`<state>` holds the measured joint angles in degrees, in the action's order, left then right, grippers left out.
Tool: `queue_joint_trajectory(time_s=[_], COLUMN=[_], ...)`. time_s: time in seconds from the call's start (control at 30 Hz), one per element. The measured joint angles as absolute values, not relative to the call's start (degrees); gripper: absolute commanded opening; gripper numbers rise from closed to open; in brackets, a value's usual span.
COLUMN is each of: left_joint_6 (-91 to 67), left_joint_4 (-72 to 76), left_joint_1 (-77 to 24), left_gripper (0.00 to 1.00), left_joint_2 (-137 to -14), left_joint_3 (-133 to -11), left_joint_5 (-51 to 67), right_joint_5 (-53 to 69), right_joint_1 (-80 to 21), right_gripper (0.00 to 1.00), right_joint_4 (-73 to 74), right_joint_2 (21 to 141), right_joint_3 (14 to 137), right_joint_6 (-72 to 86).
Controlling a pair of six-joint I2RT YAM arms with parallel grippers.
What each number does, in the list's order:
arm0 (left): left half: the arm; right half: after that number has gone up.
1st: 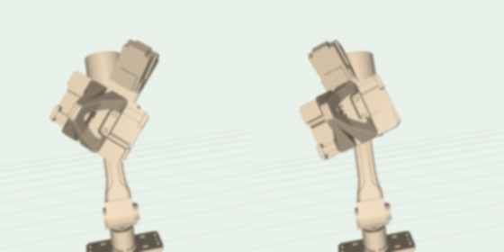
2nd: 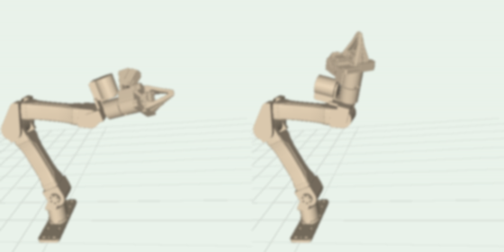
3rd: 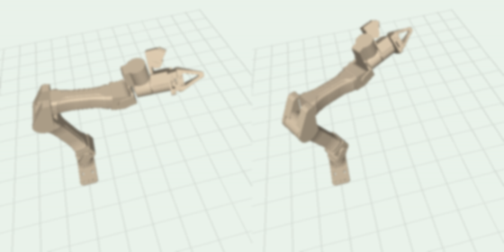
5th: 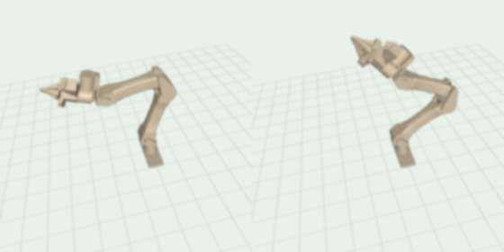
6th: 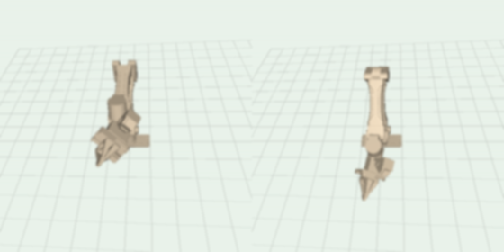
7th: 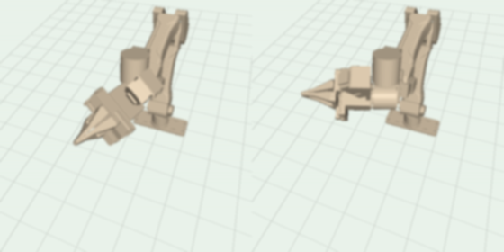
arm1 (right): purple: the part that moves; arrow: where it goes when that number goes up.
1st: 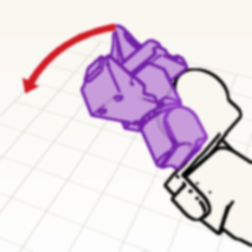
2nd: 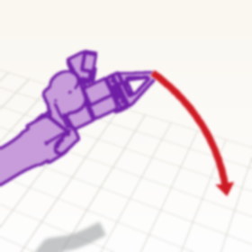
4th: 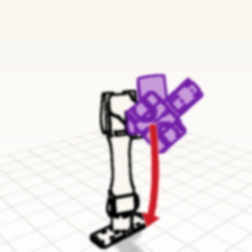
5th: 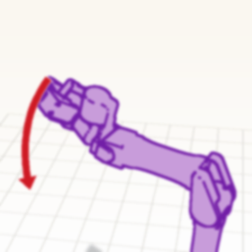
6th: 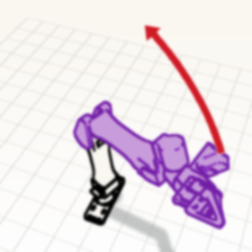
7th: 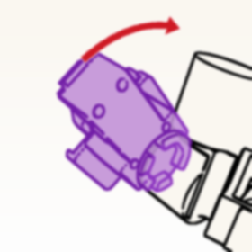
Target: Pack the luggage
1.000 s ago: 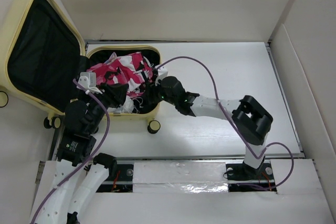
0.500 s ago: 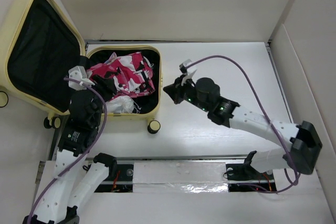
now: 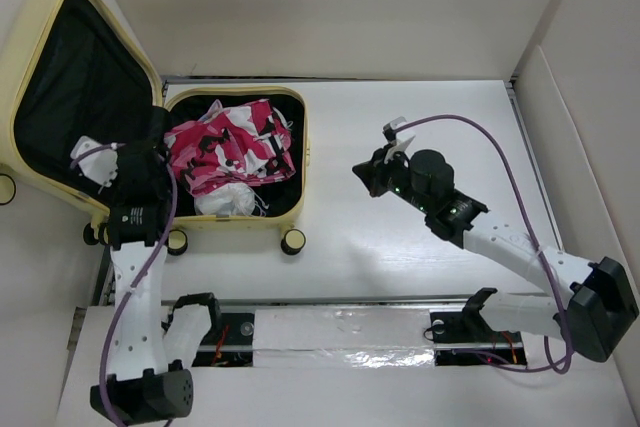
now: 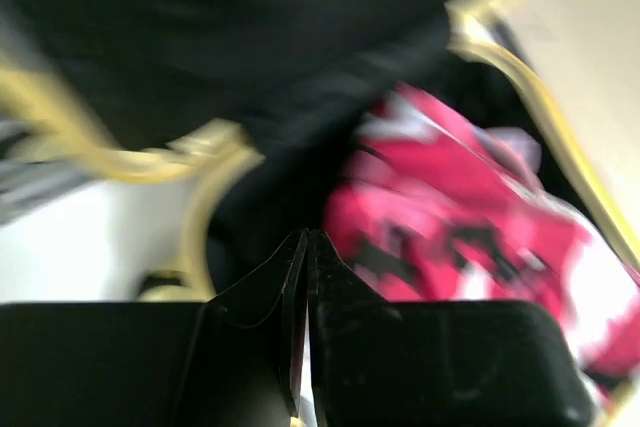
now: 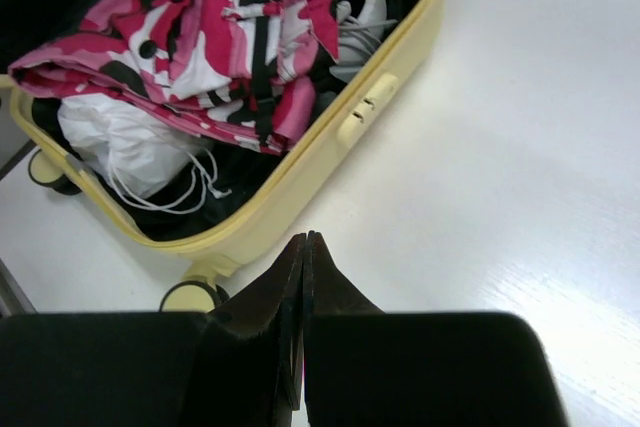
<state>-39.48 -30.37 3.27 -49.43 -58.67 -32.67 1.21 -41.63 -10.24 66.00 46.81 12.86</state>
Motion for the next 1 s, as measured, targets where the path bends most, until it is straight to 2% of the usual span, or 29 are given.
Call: queue_joint_trajectory(time_s=[0.13,0.17,0.27,0.3,0.37,0.63,0.87,1.0], left_joint_6=[-39.9,-39.7,-39.0,-38.6,-37.6,-32.3,-28.4,-25.7], left_joint_4=[-35.1,-36.2,-39.8,-40.8,-41.5,-41.1,-39.2,-37.2], left_joint_1=[9.1,9.2,9.3,9.4,9.5,10.9,12.9,12.9], left_gripper=[0.0,0.22,0.52,0.66,0.76,0.76,0.76,0.69], left_joint_2=[-46.1,-45.4,-45.3,-45.7,-46.7,-52.9,-60.2,-62.8], left_joint_3=[-58.7,-58.8,-60.6,-61.8,-64.3,-68.7,-69.9,-71.3], left_joint_5=[-35.6,-37.1,-41.8,-43.4,-46.6,-58.8,-62.6,-64.1], right_joint_5=[4.9,5.7,7.9,8.2,9.3,11.3,11.4,11.6], right_joint_1=[-39.4,-39.1,-38.9,-38.8,-38.7,-38.7,-38.7,-38.7], right_gripper=[0.01,0.02,0.04,0.05,0.06,0.08,0.08,0.08], right_joint_4=[-10.3,-10.4,-10.7,-10.9,-11.4,-12.0,-12.0,-12.0], right_joint_2=[67.4,67.7,67.9,67.9,67.8,68.0,68.3,68.3], right_joint_3=[46.2,46.1,46.0,45.9,45.9,45.9,45.9,45.9], right_joint_6=[13.1,13.1,13.3,13.3,13.6,13.7,13.7,13.7])
